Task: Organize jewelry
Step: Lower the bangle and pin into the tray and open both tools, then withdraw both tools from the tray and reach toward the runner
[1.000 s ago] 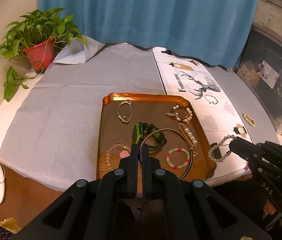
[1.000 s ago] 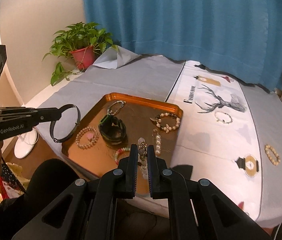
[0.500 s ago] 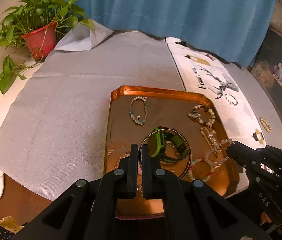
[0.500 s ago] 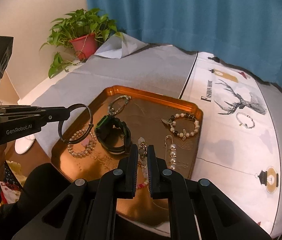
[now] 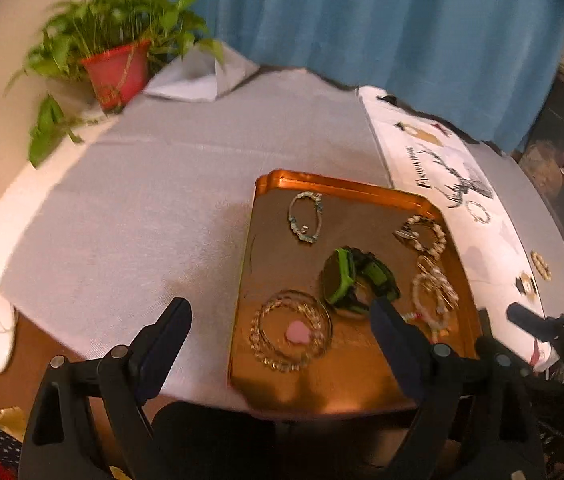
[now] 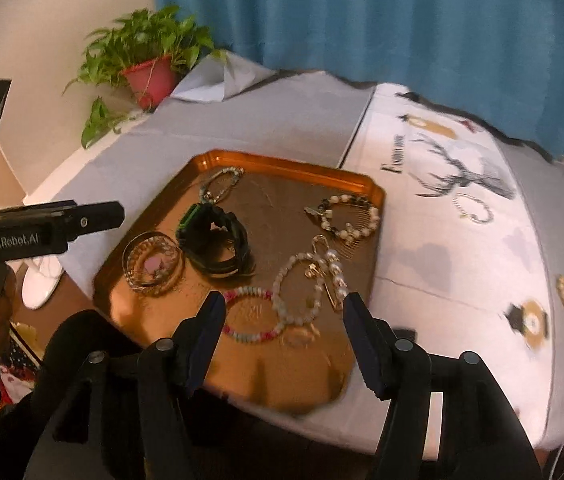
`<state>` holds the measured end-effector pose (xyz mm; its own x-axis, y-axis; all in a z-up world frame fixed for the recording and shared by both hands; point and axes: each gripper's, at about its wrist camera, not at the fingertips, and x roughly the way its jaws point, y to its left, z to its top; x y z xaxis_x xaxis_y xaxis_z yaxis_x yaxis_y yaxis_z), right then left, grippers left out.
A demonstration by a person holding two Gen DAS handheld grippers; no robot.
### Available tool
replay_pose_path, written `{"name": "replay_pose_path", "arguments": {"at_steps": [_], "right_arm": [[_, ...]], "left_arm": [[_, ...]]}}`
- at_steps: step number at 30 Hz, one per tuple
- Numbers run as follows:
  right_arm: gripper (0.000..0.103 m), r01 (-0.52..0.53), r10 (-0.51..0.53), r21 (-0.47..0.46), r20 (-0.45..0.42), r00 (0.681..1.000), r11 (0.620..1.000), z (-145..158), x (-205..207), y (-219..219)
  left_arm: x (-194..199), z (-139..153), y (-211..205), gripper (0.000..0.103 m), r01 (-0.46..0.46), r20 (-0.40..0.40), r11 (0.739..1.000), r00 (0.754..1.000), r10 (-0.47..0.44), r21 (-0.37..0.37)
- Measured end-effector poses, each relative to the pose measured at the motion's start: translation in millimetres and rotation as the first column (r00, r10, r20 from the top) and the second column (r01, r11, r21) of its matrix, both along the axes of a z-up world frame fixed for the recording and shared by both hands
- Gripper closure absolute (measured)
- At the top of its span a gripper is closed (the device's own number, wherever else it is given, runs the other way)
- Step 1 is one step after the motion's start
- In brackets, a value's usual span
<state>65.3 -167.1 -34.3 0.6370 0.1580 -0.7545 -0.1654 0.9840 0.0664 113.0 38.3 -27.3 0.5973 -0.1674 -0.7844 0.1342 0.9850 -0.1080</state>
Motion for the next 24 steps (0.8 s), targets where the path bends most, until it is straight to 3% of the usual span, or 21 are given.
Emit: {"name": "replay_pose_path", "arguments": {"at_steps": [8,13,24], "right_arm": [[0.037,0.058,-0.055,-0.020,0.100,0.993,0.998,32.0,-86.8,1.7],[0.037,0.082,-0.068,-0.076,0.171,0.983,0.994,47.7,-140.0,6.7],[0.036,0.119,-0.100,-0.092,0.194,0.976,0.989,58.2,-180.3,3.1]], "left_arm": [[-88.6,36.4,-28.8,0.014,0.091,0.086,0.995,0.992,-0.094,0.032],[-122.5,49.7,-37.6,0.014,0.092,0.124,0.995,0.988,-0.097,0.047],[-162.6,65.8,-34.2,0.014,0.056,0.180,0.996,0.981,-0.067,0.069]]}}
